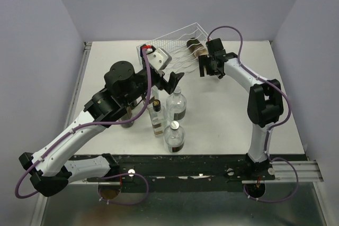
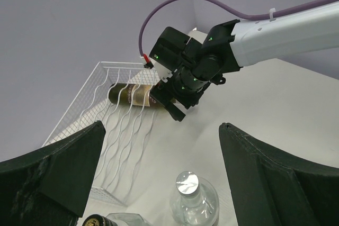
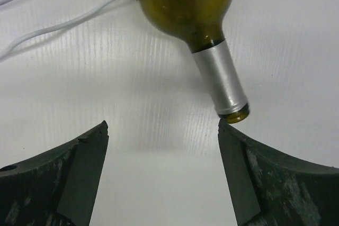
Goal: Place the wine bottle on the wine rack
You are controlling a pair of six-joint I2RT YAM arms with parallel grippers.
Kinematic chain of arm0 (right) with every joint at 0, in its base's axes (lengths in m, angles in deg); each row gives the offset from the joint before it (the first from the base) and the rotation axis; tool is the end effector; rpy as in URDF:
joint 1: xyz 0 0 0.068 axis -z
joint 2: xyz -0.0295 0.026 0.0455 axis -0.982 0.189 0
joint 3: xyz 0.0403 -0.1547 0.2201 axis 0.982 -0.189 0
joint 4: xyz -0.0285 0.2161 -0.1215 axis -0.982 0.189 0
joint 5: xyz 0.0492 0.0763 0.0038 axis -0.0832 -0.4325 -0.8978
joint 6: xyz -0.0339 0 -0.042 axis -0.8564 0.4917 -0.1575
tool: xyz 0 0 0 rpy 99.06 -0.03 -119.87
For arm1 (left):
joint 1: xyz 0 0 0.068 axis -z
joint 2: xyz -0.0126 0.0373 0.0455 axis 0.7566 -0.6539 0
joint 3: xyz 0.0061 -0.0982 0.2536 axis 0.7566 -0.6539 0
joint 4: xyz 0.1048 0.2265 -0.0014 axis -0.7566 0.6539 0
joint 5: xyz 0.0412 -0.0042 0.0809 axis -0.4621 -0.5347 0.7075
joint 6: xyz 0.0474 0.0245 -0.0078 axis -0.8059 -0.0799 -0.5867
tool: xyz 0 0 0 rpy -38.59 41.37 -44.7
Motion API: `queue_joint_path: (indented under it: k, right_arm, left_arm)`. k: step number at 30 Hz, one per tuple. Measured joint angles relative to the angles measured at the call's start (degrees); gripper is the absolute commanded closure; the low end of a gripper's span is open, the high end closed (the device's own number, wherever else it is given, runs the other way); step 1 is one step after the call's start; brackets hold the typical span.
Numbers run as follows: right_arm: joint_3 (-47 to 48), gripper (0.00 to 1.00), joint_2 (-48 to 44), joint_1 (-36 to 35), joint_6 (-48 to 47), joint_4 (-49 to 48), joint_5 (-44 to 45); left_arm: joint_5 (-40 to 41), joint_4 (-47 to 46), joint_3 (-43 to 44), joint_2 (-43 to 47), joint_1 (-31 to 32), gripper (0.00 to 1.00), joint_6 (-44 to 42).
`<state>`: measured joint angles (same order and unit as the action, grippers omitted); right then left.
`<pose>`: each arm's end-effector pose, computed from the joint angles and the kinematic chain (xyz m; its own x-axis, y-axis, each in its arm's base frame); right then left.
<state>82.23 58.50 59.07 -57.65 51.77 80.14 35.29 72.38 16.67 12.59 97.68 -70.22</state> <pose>0.4103 0.1423 0.2352 -0.7858 -0.1455 -0.6011 -0.1254 0.9892 -0.0754 0.1434 -0.1609 0.4652 0.0953 0.0449 -0.9944 0.7266 0.6797 0.1003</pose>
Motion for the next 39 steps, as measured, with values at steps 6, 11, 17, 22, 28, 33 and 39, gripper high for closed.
queue_joint_path:
  k: [6,11,17,22,28,33,39]
  right_arm:
    - [-0.39,0.16,0.85,0.17,2.62,0.35,0.81]
    - [-0.61,0.29,3.15,0.74,4.83,1.55,2.58]
    - [-4.28,0.59,1.33,2.25,8.83,1.42,3.19]
    - [-8.57,0.90,-1.29,4.37,12.63,0.76,3.15]
    - [-12.20,0.97,-2.91,6.80,16.98,0.55,3.15]
    - [-9.77,0.99,-1.31,8.39,18.80,1.05,2.91]
    - [-1.40,0.99,4.02,9.66,19.10,2.19,0.57]
  left_arm:
    - [0.00,0.00,0.00,0.00,0.00,0.01,-0.09]
    - [0.02,0.00,0.00,0.00,0.00,0.01,-0.31]
    - [0.02,-0.02,0.00,0.00,0.00,0.01,-0.42]
    - [0.04,0.00,0.00,0.00,0.00,0.01,-0.74]
    - [0.04,-0.02,0.00,0.00,0.00,0.01,-1.20]
    - [0.04,-0.02,-0.02,0.00,0.00,0.01,-1.27]
    - [0.04,-0.04,-0.17,0.31,0.00,0.01,-1.29]
